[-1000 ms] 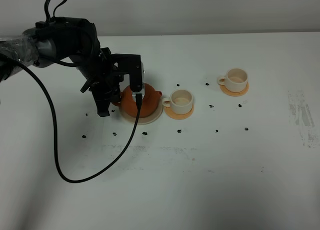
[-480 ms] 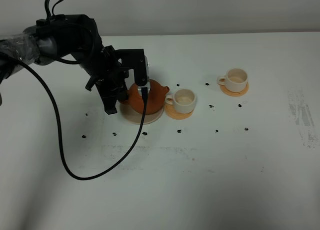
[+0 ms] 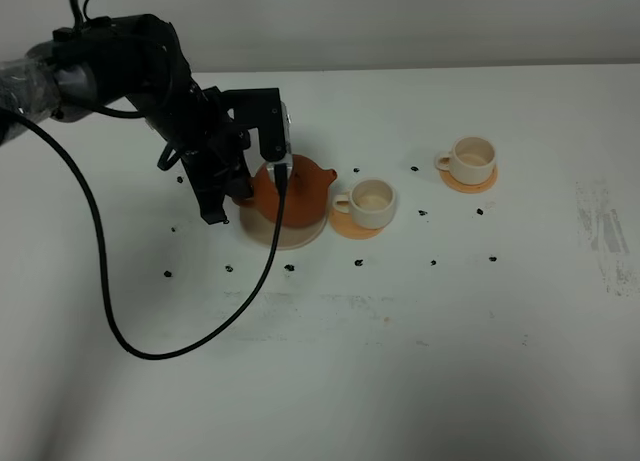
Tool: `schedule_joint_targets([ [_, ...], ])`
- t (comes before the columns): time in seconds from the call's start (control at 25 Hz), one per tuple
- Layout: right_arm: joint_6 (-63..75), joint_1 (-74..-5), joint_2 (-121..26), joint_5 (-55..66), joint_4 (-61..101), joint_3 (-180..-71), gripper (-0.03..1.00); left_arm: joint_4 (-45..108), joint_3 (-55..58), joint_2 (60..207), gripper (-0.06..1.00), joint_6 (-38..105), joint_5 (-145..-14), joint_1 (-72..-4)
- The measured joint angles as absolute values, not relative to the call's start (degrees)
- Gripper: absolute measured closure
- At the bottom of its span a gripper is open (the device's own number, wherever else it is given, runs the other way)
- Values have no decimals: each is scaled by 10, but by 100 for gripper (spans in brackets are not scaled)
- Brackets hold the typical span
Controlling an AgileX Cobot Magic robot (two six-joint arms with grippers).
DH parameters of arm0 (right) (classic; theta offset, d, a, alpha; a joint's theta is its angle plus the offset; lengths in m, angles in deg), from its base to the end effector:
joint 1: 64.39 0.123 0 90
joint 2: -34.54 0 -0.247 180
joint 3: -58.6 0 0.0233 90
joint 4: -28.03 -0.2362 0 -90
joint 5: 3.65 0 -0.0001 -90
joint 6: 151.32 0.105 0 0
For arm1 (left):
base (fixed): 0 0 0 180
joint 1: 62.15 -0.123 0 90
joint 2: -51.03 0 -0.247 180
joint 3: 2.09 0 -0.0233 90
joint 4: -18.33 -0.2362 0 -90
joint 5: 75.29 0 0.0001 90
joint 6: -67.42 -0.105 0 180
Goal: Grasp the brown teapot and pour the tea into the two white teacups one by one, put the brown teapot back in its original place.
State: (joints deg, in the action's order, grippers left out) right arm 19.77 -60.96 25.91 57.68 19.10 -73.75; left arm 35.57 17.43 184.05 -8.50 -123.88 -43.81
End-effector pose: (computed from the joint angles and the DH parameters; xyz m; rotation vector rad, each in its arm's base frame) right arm 0.0308 0.0162 0.2627 -0.2280 2.0324 0.1271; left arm 0.3989 -0.1569 0.1341 1.8521 2.0268 -0.1029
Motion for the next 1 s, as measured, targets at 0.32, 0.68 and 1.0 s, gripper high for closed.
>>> schedule_joint_targets([
  [0.32, 198, -610, 259, 577, 191, -737, 54, 331, 179, 1790, 83, -81, -1254, -445],
  [0.68, 198, -610, 259, 577, 190, -737, 54, 300, 279, 1817, 83, -75, -1255, -422],
  [1.0, 198, -610, 259, 577, 185, -737, 54, 261, 340, 1869, 83, -90, -1268, -392],
])
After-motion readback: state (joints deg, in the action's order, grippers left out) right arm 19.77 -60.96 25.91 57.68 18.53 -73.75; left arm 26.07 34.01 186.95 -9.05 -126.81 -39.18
